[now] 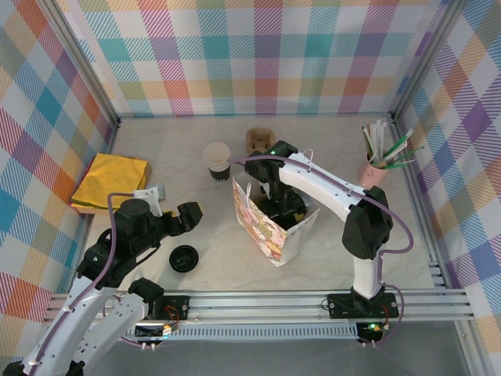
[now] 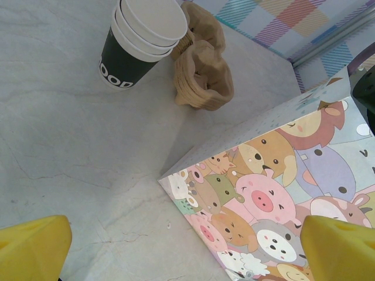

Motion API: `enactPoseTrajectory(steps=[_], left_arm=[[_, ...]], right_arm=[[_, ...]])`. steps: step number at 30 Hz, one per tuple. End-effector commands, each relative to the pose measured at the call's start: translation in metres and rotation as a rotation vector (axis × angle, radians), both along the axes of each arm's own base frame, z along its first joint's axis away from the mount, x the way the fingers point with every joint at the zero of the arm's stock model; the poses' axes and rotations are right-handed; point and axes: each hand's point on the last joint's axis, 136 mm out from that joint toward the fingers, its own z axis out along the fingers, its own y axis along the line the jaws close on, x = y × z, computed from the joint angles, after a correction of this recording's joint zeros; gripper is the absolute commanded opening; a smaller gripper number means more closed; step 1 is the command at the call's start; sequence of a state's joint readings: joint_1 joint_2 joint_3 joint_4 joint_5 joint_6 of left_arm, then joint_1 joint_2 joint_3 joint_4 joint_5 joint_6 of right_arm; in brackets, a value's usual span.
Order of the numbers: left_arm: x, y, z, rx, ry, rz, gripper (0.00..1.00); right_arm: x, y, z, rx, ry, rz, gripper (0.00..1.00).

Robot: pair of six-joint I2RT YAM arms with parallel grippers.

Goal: Pack the takeout coffee

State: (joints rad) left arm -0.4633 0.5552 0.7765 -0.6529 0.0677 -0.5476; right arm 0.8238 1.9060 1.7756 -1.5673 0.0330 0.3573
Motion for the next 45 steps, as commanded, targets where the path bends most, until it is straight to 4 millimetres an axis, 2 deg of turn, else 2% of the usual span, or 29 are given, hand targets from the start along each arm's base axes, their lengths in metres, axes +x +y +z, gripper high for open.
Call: enactPoseTrajectory(steps=[1, 21, 45], left_arm=[[-0.0015, -0.0013, -0.0021, 0.014, -0.004, -0.02, 1.0], [-0.0017, -0.0012, -0.0023, 0.015, -0.003, -0.02, 1.0], [-0.0016, -0.0004, -0.0015, 0.016, -0.006, -0.016, 1.0]], right_arm=[[-0.006, -0.0023, -0.0128, -0.025, 0.052, -0.004, 0.69], [-0.0069, -0.0006, -0.0172, -0.021, 0.059, -0.009, 0.69], [-0.0081, 0.0013, -0.0102, -0.008, 0.047, -0.011, 0.68]])
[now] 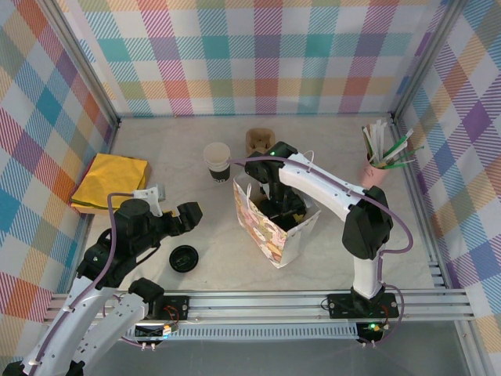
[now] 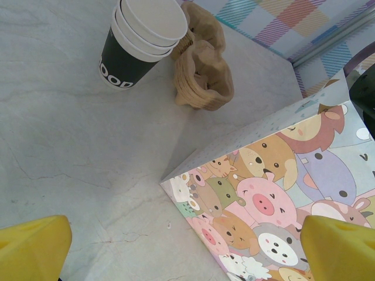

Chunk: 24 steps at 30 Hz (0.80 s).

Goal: Pack the takeout coffee

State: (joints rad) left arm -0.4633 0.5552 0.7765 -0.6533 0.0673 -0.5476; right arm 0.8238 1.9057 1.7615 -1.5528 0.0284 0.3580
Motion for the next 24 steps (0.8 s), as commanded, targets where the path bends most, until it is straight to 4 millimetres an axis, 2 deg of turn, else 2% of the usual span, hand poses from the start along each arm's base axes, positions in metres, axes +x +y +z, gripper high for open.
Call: enactPoseTrajectory(steps=[1, 24], left_arm=[[-0.0015, -0.0005, -0.0012, 0.015, -0.007, -0.016, 1.0], [-0.0008, -0.0006, -0.0007, 0.015, -0.009, -0.015, 1.0]], right_arm=[[-0.0076, 0.0006, -0.0069, -0.011, 0.043, -0.01, 0.68], [-0.0092, -0.0011, -0.006, -0.012, 0.043, -0.013, 0.68]])
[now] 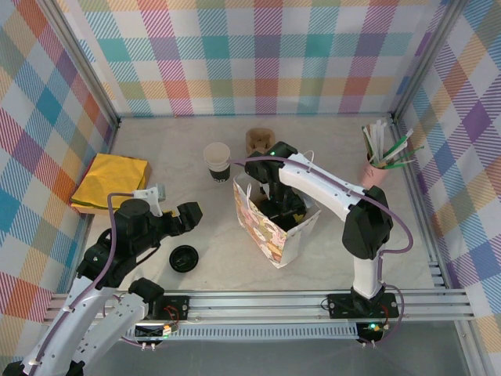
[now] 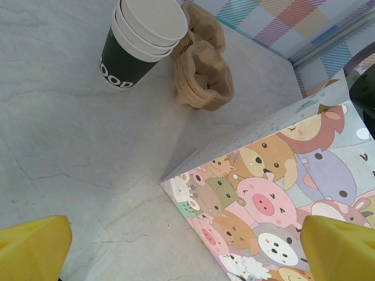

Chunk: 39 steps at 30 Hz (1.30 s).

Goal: Pack the takeout coffee

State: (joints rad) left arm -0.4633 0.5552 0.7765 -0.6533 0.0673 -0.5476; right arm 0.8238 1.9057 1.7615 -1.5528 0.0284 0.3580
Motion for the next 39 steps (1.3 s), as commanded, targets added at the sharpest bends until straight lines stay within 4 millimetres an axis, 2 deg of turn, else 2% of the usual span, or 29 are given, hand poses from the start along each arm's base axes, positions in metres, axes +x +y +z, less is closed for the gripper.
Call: enactPoseTrajectory(steps=[1, 39], left_arm=[[-0.0007, -0.0007, -0.0012, 0.016, -0.007, -0.015, 1.0], [0.0007, 0.001, -0.0039, 0.026, 0.0, -0.004, 1.0]], right_arm=[[-0.0093, -0.0014, -0.0061, -0.012, 0.043, -0.012, 0.68], [-0.0134, -0.0004, -0.0008, -0.005, 0.032, -0.015, 0.68]])
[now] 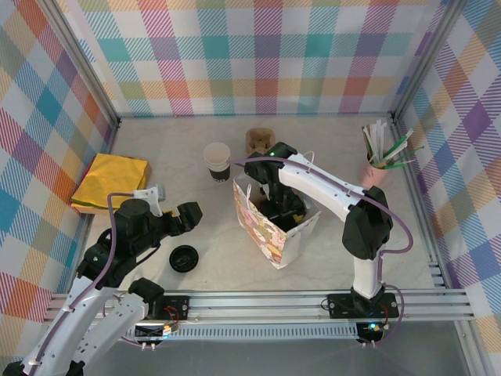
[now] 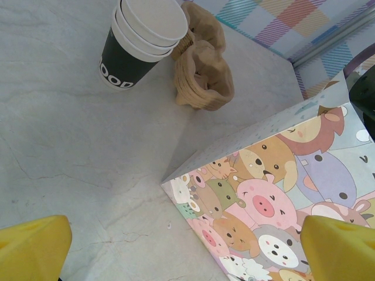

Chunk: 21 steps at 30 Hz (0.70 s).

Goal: Pack the takeout coffee

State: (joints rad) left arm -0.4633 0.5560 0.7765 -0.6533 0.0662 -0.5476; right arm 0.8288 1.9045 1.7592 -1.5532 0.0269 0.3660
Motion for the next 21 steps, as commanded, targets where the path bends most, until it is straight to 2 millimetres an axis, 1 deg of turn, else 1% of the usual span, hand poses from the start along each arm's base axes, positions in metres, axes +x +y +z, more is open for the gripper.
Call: enactPoseTrajectory(steps=[1, 8, 17, 21], left_arm=[[0.001, 0.001, -0.004, 0.027, 0.0, -0.003, 1.0], [0.001, 0.001, -0.005, 0.027, 0.003, -0.004, 1.0], [0.003, -0.004, -0.005, 0.016, 0.006, -0.019, 1.0], [0.008, -0.014, -0.003, -0.035, 0.009, -0.041, 1.0]], right_arm=[[-0.012, -0.001, -0.001, -0.004, 0.031, -0.012, 0.68], [-0.012, -0.002, -0.001, -0.002, 0.026, -0.016, 0.68], [-0.012, -0.002, 0.001, 0.004, 0.021, -0.016, 0.68], [-0.012, -0.003, 0.0, 0.004, 0.019, -0.016, 0.68]])
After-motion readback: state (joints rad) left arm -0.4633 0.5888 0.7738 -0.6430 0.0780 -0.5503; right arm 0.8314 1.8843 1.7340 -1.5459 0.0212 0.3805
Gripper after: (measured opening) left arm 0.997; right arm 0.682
